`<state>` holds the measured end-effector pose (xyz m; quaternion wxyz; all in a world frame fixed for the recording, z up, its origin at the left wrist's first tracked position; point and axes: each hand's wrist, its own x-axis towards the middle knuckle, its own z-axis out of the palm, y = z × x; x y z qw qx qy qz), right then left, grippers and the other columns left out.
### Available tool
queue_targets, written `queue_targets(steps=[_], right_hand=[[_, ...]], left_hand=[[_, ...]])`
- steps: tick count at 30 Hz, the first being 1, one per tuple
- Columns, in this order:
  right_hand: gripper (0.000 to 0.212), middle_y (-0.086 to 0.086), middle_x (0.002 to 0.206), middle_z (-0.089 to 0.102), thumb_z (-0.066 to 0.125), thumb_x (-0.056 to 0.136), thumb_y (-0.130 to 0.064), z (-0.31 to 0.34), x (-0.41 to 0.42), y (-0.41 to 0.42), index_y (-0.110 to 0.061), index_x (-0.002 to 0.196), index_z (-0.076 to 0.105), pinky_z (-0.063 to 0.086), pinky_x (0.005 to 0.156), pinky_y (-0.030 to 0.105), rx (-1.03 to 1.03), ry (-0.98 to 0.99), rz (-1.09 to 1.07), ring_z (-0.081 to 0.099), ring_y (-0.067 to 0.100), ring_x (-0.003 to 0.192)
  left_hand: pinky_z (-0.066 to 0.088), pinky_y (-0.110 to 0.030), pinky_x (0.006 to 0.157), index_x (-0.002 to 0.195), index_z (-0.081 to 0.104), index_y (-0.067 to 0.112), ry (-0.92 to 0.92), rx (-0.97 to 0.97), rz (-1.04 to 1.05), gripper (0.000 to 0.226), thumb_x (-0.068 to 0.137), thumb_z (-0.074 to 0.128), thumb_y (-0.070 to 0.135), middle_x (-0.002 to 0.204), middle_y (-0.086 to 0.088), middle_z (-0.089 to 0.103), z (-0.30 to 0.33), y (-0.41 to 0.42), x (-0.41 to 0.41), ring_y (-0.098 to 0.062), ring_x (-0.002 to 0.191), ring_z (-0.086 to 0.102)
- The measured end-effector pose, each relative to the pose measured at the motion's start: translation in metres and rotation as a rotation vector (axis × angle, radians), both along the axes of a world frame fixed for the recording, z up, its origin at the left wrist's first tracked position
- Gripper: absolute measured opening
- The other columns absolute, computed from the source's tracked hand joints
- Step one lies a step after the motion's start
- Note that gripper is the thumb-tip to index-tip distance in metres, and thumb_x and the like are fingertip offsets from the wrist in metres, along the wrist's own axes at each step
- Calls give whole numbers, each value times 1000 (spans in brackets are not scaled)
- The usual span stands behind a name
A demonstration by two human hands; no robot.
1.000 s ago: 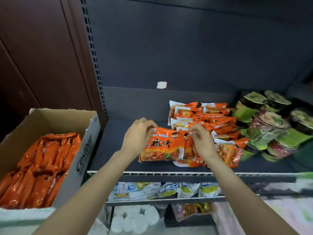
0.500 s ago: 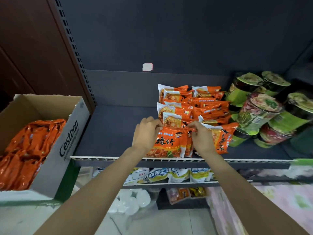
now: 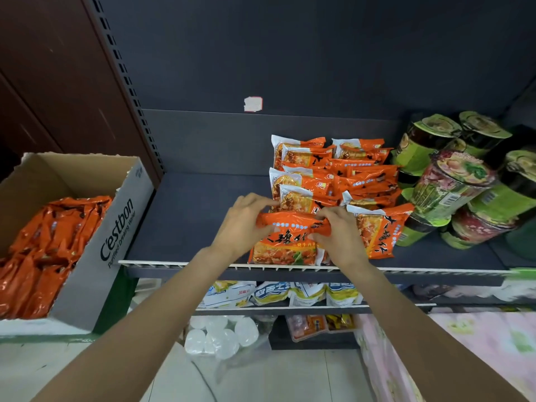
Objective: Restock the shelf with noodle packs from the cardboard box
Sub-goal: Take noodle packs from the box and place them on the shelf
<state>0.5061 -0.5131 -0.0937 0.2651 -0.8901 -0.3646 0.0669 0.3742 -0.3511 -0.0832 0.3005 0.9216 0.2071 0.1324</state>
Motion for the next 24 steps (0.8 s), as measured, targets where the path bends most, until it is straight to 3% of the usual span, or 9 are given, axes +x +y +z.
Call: queue_targets(steps=[3,7,10,15,17,20,24], right_hand=[[33,0,125,49,71,82,-21,-2,2,-3,-14,111,58,39,88,29,-20,-38,0,37,20,122],[32,0,125,48,69,84,-21,-3,3,-4,-14,113,57,43,84,31,-61,-130,-3,38,19,120],[36,0,124,49,70,83,-21,-5,5,-5,-16,116,55,44,85,32,-112,-213,-18,42,20,117],[71,6,131,49,76,76,-30,-1,3,-5,-20,135,39,34,106,39,-142,-205,55,41,26,125],[73,4,133,49,74,76,-39,1,0,-3,-20,138,40,32,109,38,-105,-183,79,40,23,127],[65,1,132,50,68,80,-45,1,-2,-2,-20,136,46,30,111,37,-130,-184,94,39,20,126],[58,1,133,51,67,84,-36,0,-2,-1,-19,136,47,28,112,35,-166,-196,95,40,20,126]], left_hand=[[40,-37,100,134,42,31,172,-7,2,69,75,77,29,131,4,45,-5,7,-8,-18,120,40],[51,-43,87,123,46,24,185,-27,3,52,79,73,17,117,-2,55,-12,-1,0,-23,105,56],[52,-42,86,123,46,19,173,-16,9,48,81,70,15,120,-4,56,-14,-12,8,-24,105,57],[52,-42,87,131,39,21,169,-28,-2,59,82,70,25,129,-2,47,-14,-15,11,-22,111,54],[52,-37,87,136,35,25,101,-42,-12,64,83,70,28,132,1,41,-10,-15,8,-18,110,53],[50,-29,85,135,43,24,25,-42,-4,54,86,67,25,127,2,44,-7,-16,5,-17,103,55],[47,-22,80,116,59,16,-11,-92,70,29,87,65,16,110,-1,53,-11,-18,7,-14,89,54]])
